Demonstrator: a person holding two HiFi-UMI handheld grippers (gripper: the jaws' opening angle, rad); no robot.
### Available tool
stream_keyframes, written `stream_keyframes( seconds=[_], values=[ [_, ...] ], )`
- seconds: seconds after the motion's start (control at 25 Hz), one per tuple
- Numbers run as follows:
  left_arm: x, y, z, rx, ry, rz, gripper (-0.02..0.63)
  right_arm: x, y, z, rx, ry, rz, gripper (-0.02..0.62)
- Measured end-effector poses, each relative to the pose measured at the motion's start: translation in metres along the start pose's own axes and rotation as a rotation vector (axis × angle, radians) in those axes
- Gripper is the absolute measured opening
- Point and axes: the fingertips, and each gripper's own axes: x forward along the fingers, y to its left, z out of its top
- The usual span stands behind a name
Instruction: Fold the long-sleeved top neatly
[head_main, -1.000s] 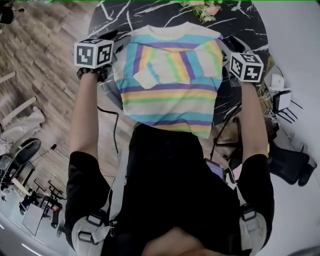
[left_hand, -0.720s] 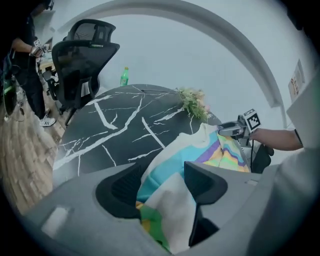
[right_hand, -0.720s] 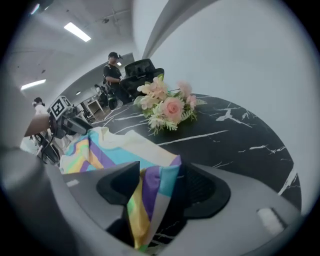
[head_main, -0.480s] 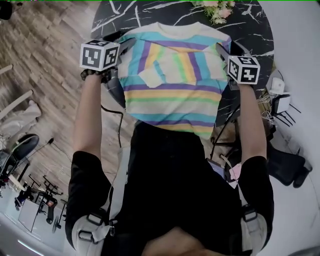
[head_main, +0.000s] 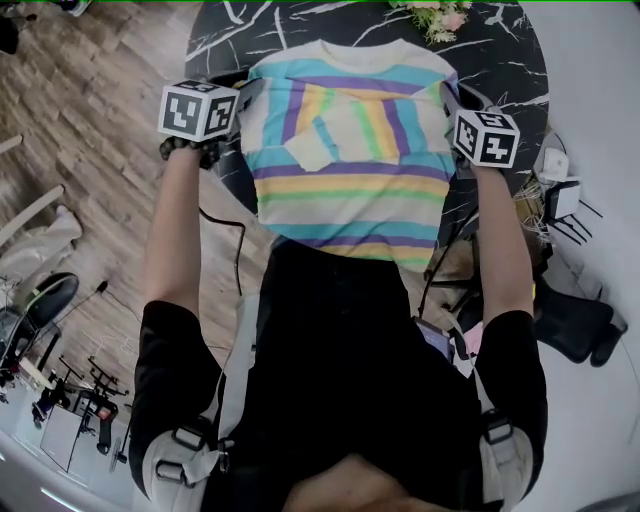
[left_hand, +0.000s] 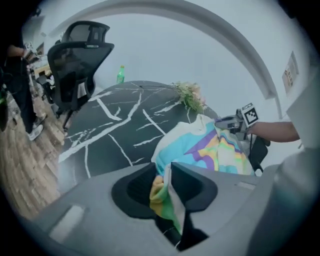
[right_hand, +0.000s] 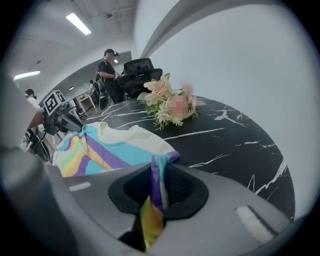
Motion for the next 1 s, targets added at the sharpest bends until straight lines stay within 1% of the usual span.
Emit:
stream_keyframes(
  seconds=[0.04,0.08,0.12,0.24,0.36,0.52,0.64,0.68,0.72,0.76,0.8,0.88,1.0],
  values=[
    [0.003,-0.005,-0.001,0.01,0.008,-0.017,0.088,-0.001,0.001,0.001,-0.012,-0.006,-0.011,0.057],
    [0.004,-0.007,-0.001,0.022,0.009,-0.016,0.064,-0.002,0.0,0.003,-0.025,-0.017,-0.028,0.053],
    [0.004,-0.007,0.001,0.034,0.003,-0.001,0.058,-0.004,-0.002,0.006,-0.035,-0.032,-0.049,0.05],
    [0.0,-0.003,0.012,0.041,-0.047,0.023,0.051,-0.015,-0.011,0.02,-0.041,-0.099,-0.121,0.044],
    [-0.004,0.004,0.033,0.028,-0.114,0.023,0.048,-0.023,-0.018,0.033,-0.042,-0.145,-0.156,0.044],
    [-0.005,0.013,0.059,0.024,-0.171,0.05,0.04,-0.022,-0.029,0.039,-0.087,-0.153,-0.199,0.044],
    [0.0,0.015,0.073,0.037,-0.197,0.074,0.043,-0.02,-0.037,0.039,-0.056,-0.155,-0.21,0.046],
    [0.003,0.015,0.073,0.049,-0.194,0.083,0.053,-0.019,-0.037,0.037,-0.039,-0.149,-0.201,0.06],
    [0.005,0.015,0.072,0.064,-0.187,0.093,0.085,-0.018,-0.035,0.034,-0.028,-0.141,-0.19,0.104],
    [0.005,0.014,0.069,0.079,-0.182,0.104,0.141,-0.018,-0.031,0.031,-0.028,-0.135,-0.183,0.156],
    [0.003,0.013,0.067,0.094,-0.182,0.114,0.18,-0.019,-0.028,0.028,-0.035,-0.132,-0.181,0.197],
    [-0.006,0.01,0.065,0.119,-0.193,0.13,0.209,-0.025,-0.022,0.023,-0.053,-0.133,-0.189,0.226],
    [-0.021,0.001,0.058,0.164,-0.201,0.146,0.237,-0.039,-0.013,0.016,-0.062,-0.137,-0.197,0.232]
  ],
)
